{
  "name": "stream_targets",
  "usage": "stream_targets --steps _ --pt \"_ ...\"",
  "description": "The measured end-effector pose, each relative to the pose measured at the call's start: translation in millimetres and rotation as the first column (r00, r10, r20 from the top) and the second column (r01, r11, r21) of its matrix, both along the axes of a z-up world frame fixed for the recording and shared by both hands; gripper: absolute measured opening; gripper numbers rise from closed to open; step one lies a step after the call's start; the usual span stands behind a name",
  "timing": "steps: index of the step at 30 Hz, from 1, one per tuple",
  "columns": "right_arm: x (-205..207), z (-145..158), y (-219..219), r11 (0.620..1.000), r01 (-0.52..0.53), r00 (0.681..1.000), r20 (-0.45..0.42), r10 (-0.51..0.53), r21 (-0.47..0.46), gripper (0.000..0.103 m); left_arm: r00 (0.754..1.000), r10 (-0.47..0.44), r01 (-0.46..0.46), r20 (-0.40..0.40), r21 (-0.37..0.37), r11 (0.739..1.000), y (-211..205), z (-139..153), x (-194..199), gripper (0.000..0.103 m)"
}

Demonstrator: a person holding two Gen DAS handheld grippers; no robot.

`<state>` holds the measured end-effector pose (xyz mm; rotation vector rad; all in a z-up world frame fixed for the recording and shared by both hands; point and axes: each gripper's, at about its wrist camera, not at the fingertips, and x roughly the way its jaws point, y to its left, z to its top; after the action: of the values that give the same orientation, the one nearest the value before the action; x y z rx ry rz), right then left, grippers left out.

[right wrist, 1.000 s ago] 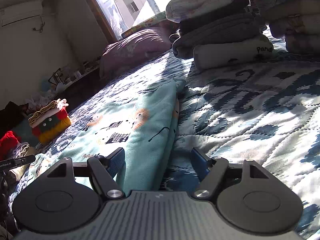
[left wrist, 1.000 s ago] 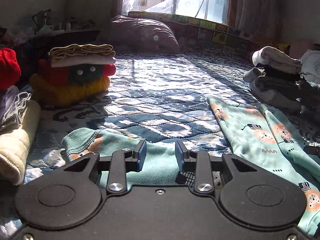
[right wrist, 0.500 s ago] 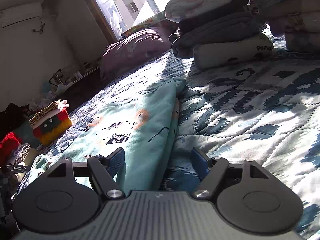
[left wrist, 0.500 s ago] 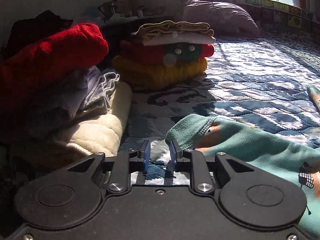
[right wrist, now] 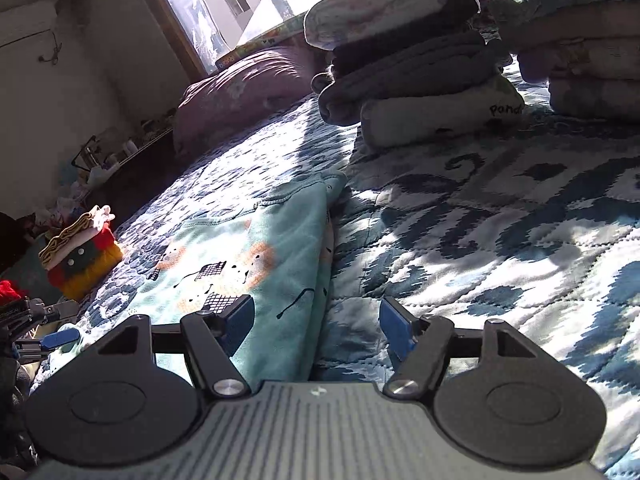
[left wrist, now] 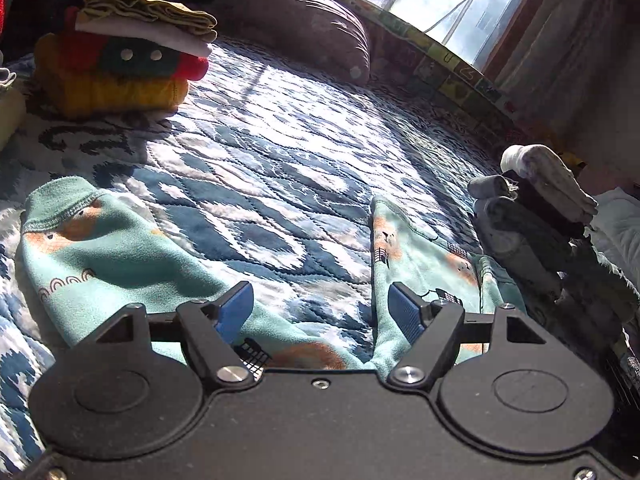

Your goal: Fold clothes

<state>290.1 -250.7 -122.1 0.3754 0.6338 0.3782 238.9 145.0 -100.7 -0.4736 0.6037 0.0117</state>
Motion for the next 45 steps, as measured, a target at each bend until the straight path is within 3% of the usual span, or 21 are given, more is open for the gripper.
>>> stream_targets --steps 6,8,17,20,22,25,29,45 --pt "54 19 23 0.992 -0.019 1.000 0.001 0.019 -0.121 0.047 0.999 -0.041 0.041 0.001 -0.002 0.999 -25 -5 16 0.074" --pt "73 19 27 0.990 -0.010 1.000 -0.011 0.009 -0.140 0.045 0.999 -0.044 0.044 0.005 -0.023 0.999 -28 -6 20 0.074" --pt "118 13 32 0.989 -0.011 1.000 -0.030 0.007 -0.145 0.037 0.995 -0.099 0.100 0.015 -0.035 0.994 -38 -11 34 0.073" --pt "124 12 39 0.988 -0.053 0.998 -0.033 0.049 -0.145 0.021 0.994 -0.109 0.110 0.019 -0.035 0.993 -39 -11 35 0.072" --pt "125 12 46 0.985 -0.072 0.997 -0.032 0.068 -0.159 0.013 0.993 -0.116 0.116 0.020 -0.038 0.993 -39 -11 35 0.072" --pt "115 19 55 0.971 -0.050 0.998 0.028 0.058 -0.234 0.011 0.993 -0.117 0.117 0.023 -0.027 0.993 -40 -11 33 0.072" --pt "100 31 54 0.966 -0.002 0.996 0.087 0.025 -0.258 0.005 0.993 -0.115 0.116 0.027 -0.024 0.993 -40 -10 31 0.072" --pt "56 70 -18 0.946 0.183 0.977 0.156 -0.145 -0.268 0.005 0.989 -0.132 0.131 0.067 0.015 0.991 -47 -6 19 0.072"
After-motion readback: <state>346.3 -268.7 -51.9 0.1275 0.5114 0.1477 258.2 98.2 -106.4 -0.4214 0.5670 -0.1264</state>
